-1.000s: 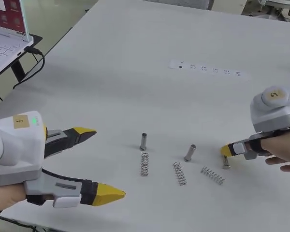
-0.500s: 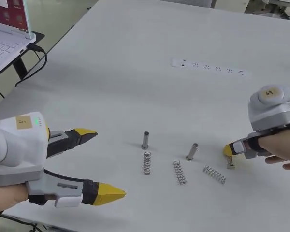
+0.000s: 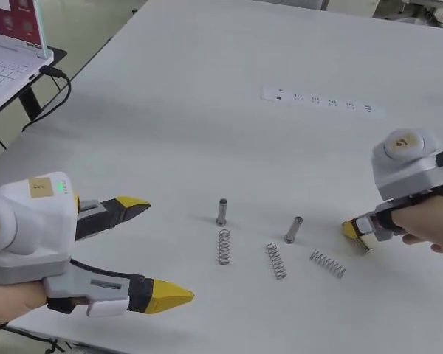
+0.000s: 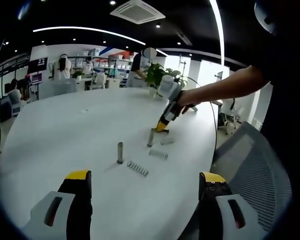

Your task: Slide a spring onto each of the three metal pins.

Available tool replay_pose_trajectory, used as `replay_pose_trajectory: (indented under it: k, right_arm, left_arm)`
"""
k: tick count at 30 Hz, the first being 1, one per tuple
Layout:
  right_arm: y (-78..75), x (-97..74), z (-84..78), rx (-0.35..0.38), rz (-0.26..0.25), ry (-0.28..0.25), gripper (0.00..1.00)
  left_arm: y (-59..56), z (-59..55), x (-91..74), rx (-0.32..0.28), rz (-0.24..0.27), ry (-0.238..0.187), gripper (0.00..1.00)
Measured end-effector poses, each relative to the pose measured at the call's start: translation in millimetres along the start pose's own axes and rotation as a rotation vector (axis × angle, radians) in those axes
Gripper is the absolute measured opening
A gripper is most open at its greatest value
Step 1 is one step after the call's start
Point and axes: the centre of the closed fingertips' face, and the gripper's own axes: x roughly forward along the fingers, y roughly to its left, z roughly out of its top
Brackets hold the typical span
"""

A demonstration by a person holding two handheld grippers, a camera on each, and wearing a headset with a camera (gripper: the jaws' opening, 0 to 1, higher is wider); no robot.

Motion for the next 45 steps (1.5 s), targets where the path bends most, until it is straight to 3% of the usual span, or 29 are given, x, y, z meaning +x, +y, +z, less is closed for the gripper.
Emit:
replay_pose_trajectory:
  k: [11,26,35,45]
  right_arm:
    - [4.6,-19.3,-10.8,0.016,0.016,-0.071,0.04]
    - [-1.4,-38.3,-9.2,0.011,-0.003,-0.208,0.04]
    - [-6.0,-42.9,-5.2,0.021,-0.020,-0.272,0.04]
    - [-6.3,-45.8,-2.9,0.030,-0.020,-0.308,0.04]
  left_arm:
    - [-3.1,0.1,4.7,0.007,-0.009,0.007,0.85]
    - [-10.0,7.0,10.8,0.026,-0.028,0.012,0.85]
    - [-8.3,10.4,10.9,0.026,-0.026,0.005,0.85]
    - [-7.9,10.2,9.7,0.027,-0.023,0.008,0.84]
